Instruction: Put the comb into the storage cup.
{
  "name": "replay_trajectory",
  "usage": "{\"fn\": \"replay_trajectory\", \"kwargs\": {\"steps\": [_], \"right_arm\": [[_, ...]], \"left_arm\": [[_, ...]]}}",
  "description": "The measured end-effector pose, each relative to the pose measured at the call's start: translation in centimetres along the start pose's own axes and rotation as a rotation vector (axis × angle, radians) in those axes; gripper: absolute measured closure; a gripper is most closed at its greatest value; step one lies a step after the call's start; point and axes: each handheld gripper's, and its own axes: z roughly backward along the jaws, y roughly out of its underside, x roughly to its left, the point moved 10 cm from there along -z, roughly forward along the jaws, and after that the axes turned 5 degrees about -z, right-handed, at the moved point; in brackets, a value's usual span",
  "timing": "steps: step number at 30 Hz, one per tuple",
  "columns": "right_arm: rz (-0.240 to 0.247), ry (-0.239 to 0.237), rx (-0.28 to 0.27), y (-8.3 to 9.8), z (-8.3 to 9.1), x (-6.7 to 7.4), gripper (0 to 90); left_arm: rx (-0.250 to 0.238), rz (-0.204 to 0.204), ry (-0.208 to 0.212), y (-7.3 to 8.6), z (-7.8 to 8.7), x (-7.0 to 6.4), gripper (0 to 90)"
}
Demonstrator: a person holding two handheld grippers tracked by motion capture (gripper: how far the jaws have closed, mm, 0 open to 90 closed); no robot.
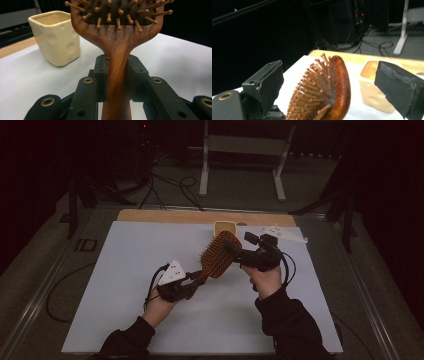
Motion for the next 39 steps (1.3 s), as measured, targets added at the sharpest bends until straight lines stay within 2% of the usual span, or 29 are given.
{"fn": "replay_trajectory", "kwargs": {"steps": [3, 4, 5, 9, 10, 11, 12, 14, 18, 24, 29, 31, 36, 39], "right_arm": [[-0.046, -0.026, 0.028, 0.5, -0.7, 0.2, 8.1], [-0.063, -0.029, 0.03, 0.7, -0.8, 0.2, 8.2], [-0.063, -0.029, 0.03, 0.7, -0.8, 0.2, 8.2], [-0.124, -0.058, 0.064, 1.6, -1.7, 0.5, 9.0], [-0.139, -0.062, 0.065, 1.7, -1.8, 0.6, 9.1], [-0.139, -0.062, 0.065, 1.7, -1.8, 0.6, 9.1], [-0.161, -0.073, 0.067, 2.0, -2.0, 0.8, 13.6], [-0.165, -0.074, 0.069, 2.2, -2.1, 0.8, 15.6], [-0.187, -0.077, 0.062, 2.4, -2.2, 0.9, 26.3], [-0.208, -0.058, 0.057, 2.6, -2.2, 0.4, 40.3], [-0.205, -0.064, 0.071, 2.8, -2.3, 0.4, 42.7], [-0.205, -0.064, 0.072, 2.9, -2.4, 0.4, 46.2], [-0.155, -0.067, 0.082, 2.9, -2.4, 1.1, 50.5], [-0.146, -0.086, 0.088, 2.7, -2.3, 1.2, 51.4]], "left_arm": [[-0.006, -0.003, 0.002, 0.0, -0.1, -0.1, 73.3], [-0.009, -0.009, -0.009, 0.0, -0.1, -0.1, 73.3], [-0.009, -0.009, -0.009, 0.0, -0.1, -0.1, 73.3], [-0.02, -0.004, 0.001, -0.1, -0.2, -0.3, 73.3], [-0.019, -0.01, -0.009, -0.1, -0.2, -0.3, 73.3], [-0.019, -0.01, -0.009, -0.1, -0.2, -0.3, 73.3], [-0.022, -0.005, 0.001, -0.1, -0.3, -0.4, 73.3], [-0.02, -0.004, 0.003, -0.1, -0.4, -0.4, 73.3], [-0.023, -0.005, -0.009, 0.0, -0.4, -0.4, 73.3], [-0.027, -0.001, -0.016, 0.0, -0.4, -0.3, 73.3], [-0.023, 0.006, -0.011, 0.2, -0.5, -0.2, 73.3], [-0.01, 0.003, -0.01, 0.4, -0.7, -0.2, 73.3], [-0.007, 0.009, 0.002, 0.6, -1.0, -0.3, 73.3], [-0.013, 0.01, 0.007, 0.4, -0.9, -0.3, 73.1]]}}
